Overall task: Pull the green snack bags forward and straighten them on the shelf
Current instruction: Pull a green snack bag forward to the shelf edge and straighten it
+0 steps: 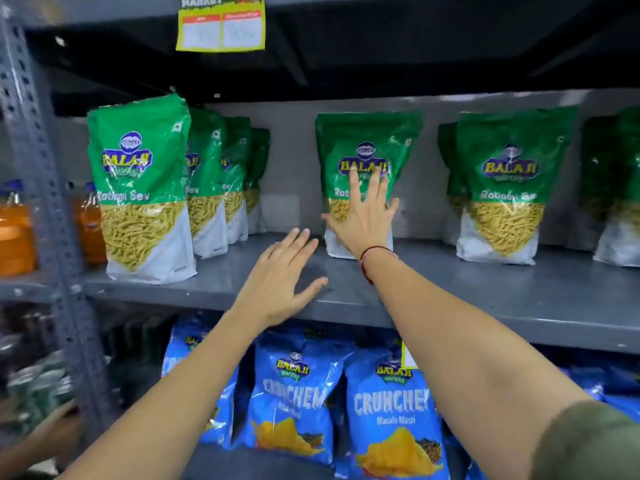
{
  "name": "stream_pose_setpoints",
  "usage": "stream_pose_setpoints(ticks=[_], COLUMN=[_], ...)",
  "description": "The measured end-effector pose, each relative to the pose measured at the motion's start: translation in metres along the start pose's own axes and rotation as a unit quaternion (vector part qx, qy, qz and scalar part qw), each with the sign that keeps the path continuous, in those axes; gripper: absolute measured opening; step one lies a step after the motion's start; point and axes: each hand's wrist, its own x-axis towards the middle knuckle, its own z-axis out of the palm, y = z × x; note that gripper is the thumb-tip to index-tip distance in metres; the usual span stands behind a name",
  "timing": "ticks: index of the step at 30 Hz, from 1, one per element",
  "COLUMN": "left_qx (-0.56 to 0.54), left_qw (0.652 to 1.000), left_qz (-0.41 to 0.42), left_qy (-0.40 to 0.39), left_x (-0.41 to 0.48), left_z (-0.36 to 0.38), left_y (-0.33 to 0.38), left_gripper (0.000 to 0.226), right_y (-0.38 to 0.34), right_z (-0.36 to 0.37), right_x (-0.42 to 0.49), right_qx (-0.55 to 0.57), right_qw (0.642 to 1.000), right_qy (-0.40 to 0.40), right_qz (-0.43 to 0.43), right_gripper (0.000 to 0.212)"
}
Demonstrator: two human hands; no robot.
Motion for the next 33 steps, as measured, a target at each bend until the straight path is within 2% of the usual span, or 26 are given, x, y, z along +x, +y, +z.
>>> stream_pose_setpoints(ticks=[4,11,19,26,33], left_qx=[0.01,0.012,0.008,0.009,0.025], left_qw=[0.998,0.994,0.995,0.994,0.994], left_qz=[-0.057,-0.061,-0.059,-0.056,-0.072], left_qy=[0.036,0.09,0.083,0.095,0.084], left_x=[-0.01,-0.015,-0.014,-0.017,-0.021], left_z=[0.011,0.013,0.014,0.015,0.015], left_y=[-0.005,-0.001,-0.002,-0.001,0.001], left_gripper=[0.062,0.059,0.058,0.057,0.055], right_y=[-0.002,-0.001,-0.004,-0.006,-0.018], right_z=[0.007,0.021,0.018,0.005,-0.027], right_x=[0.004,0.006,0.006,-0.005,-0.036], right_qx=[0.021,0.051,0.069,0.073,0.088], right_qw=[0.998,0.989,0.988,0.989,0.988], right_qy=[-0.019,-0.013,0.001,-0.006,0.021], right_qz=[0.058,0.139,0.138,0.129,0.127], right_gripper=[0.111,0.118,0.104,0.108,0.108])
